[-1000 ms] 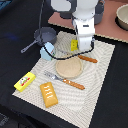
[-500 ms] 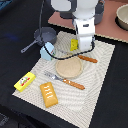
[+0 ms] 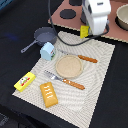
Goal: Interact with the objects in diverse but meaningful ways.
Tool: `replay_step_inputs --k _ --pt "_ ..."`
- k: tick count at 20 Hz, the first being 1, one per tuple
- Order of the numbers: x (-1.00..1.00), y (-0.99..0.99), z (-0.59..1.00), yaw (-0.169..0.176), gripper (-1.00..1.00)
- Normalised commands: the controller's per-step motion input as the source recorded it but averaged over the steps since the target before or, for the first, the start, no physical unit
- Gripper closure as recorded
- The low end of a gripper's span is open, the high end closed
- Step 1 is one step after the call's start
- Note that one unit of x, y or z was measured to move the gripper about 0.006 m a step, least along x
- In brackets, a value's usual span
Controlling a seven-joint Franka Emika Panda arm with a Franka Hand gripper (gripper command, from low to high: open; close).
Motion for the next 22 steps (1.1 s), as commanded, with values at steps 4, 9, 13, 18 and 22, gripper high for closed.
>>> replay_step_inputs --k 4,9,13,18,22 --pt "0.28 0.28 0.56 0.000 1.00" --pt "0.07 0.44 0.15 0.000 1.00" --pt "0.00 0.67 0.25 0.000 1.00" --pt "-0.02 0.74 0.24 0.000 1.00" --pt "-0.04 0.77 0.28 0.000 1.00"
